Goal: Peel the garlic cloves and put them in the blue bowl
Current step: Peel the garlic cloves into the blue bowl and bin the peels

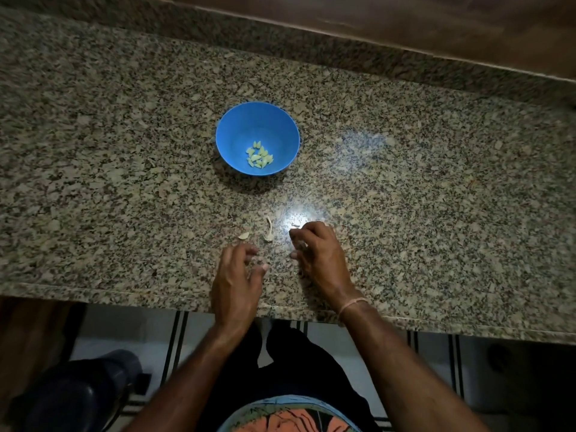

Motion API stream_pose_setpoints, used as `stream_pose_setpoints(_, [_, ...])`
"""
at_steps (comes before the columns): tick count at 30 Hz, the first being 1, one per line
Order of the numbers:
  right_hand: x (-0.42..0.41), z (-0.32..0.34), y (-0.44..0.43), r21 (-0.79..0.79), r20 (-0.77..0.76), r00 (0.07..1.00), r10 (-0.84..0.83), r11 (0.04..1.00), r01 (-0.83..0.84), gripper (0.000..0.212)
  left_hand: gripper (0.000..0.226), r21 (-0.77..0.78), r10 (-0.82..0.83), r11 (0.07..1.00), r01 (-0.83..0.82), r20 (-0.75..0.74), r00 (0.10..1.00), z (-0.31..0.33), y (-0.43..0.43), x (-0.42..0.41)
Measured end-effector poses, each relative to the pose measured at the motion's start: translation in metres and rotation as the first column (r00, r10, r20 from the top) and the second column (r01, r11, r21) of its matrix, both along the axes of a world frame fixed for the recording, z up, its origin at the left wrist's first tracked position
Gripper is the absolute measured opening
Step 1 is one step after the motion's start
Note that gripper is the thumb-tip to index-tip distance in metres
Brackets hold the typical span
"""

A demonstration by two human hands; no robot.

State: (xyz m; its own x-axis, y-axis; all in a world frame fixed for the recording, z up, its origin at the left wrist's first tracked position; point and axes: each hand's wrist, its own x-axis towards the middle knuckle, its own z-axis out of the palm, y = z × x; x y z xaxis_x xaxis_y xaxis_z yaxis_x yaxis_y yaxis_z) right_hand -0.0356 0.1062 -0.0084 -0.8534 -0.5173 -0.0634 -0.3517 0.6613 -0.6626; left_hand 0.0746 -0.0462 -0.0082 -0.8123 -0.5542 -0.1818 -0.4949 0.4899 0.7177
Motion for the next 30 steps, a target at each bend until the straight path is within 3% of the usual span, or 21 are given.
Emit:
stream_pose_setpoints(7, [-0.002,-0.002,0.002,-0.040,-0.138,0.990,-0.036,0.999,0.030,0.008,0.028,-0.049,0.002,0.999,-0.002,-0.008,1.000,0.000,0.016,-0.007])
stream_pose_setpoints(11, [-0.004,0.001,0.009,-0.018,-0.146,0.988,0.044,0.999,-0.047,0.011,0.029,-0.058,0.039,0.998,-0.039,-0.008,0.999,0.001,0.038,-0.017])
stream_pose_setpoints(13, [-0.003,0.002,0.019,-0.060,-0.087,0.996,0.012,0.998,-0.017,0.020,0.032,-0.064,0.053,0.997,-0.054,-0.009,0.999,0.001,0.049,-0.022])
stream_pose_setpoints(15, [-0.006,0.004,0.032,-0.181,0.084,0.991,-0.104,0.976,0.118,0.023,0.037,-0.061,0.043,0.997,-0.044,-0.028,0.999,0.000,0.057,-0.029])
stream_pose_setpoints(19, [-0.010,0.002,0.062,-0.295,0.382,0.901,-0.206,0.897,0.330,0.015,0.056,-0.119,0.024,0.993,-0.026,-0.025,0.999,-0.001,0.070,-0.055])
stream_pose_setpoints(23, [-0.016,0.003,0.077,-0.322,0.426,0.885,-0.188,0.883,0.342,0.012,0.054,-0.170,0.113,0.979,-0.110,0.012,0.993,0.003,0.078,-0.084])
stream_pose_setpoints(30, [-0.022,0.007,0.084,-0.328,0.453,0.879,-0.148,0.889,0.319,0.009,0.018,-0.163,0.256,0.953,-0.254,-0.009,0.967,0.004,0.079,-0.095])
